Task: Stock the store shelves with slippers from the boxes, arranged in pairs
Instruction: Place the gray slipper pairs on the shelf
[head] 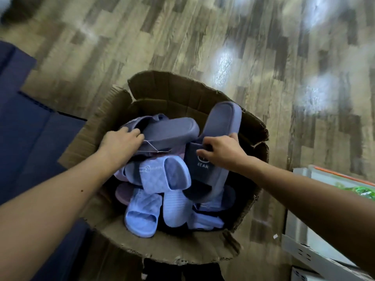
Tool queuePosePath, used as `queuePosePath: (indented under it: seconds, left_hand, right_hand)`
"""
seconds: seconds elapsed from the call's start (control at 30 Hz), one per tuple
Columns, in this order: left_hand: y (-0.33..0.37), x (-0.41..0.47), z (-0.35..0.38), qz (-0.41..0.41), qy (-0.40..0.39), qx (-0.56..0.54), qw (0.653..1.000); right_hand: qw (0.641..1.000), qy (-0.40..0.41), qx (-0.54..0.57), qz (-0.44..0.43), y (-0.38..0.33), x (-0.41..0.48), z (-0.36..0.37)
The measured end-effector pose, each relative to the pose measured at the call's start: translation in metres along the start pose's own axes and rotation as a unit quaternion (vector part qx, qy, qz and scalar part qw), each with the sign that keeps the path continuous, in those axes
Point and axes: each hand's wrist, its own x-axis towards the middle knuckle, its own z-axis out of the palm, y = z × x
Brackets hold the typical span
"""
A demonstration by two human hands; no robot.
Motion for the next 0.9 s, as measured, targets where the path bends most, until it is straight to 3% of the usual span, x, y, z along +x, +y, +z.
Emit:
queuePosePath:
  seconds: [0.07, 0.2, 0.4, 0.63, 0.73, 0.83, 0.9]
  left_hand:
    - [-0.010, -0.009, -0.018, 0.005, 0.054, -0.038, 0.998]
    - [-0.030, -0.027, -0.085, -0.032, 0.068, -0.059, 0.995]
    - [-0.060, -0.070, -0.174, -0.090, 0.133, -0.118, 0.980]
    - [-0.071, -0.134, -0.260, -0.172, 0.187, -0.065, 0.965]
    - [-0.069, -0.163, -0.288, -0.228, 0.169, -0.101, 0.954]
    - [-0.061, -0.186, -0.320, -0.239, 0.215, -0.134, 0.937]
    - [-0.055, -0.196, -0.334, -0.259, 0.181, -0.143, 0.938]
  right_hand:
    - [0.998, 0.017, -0.047, -0.037, -0.016, -0.005, -0.028]
    - [0.991, 0.048, -0.107, -0.062, -0.046, -0.015, -0.097]
    - [0.992, 0.124, -0.001, -0.029, -0.104, -0.042, -0.194]
    - [0.983, 0.165, 0.041, -0.064, -0.171, -0.094, -0.254]
    - [0.976, 0.175, 0.059, -0.116, -0.189, -0.123, -0.261]
    - [0.959, 0.194, 0.050, -0.199, -0.200, -0.147, -0.271]
    - [0.949, 0.192, 0.037, -0.248, -0.207, -0.161, -0.279]
